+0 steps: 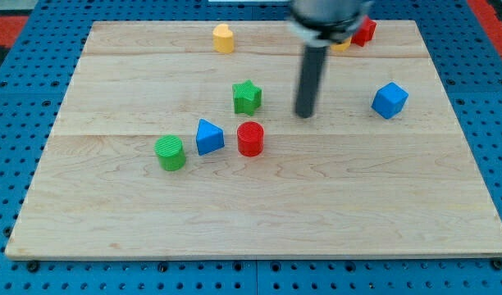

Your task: Move the green star right to the yellow heart

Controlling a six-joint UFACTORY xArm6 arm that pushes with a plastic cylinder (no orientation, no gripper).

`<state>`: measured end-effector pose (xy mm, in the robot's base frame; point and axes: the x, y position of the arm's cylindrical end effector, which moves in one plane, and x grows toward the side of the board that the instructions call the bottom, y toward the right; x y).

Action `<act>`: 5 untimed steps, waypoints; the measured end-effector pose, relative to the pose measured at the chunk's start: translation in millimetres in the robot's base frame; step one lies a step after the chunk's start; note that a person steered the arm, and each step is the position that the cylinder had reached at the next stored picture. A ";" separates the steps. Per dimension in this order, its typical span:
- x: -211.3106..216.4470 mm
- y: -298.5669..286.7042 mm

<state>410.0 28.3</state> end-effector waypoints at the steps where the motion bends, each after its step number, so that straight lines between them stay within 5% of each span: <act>1: -44.3 -55.6; 2: -78.8 -59.2; 3: -31.2 -107.2; 4: -64.7 -136.1; 5: -111.3 -85.2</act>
<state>298.7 -56.9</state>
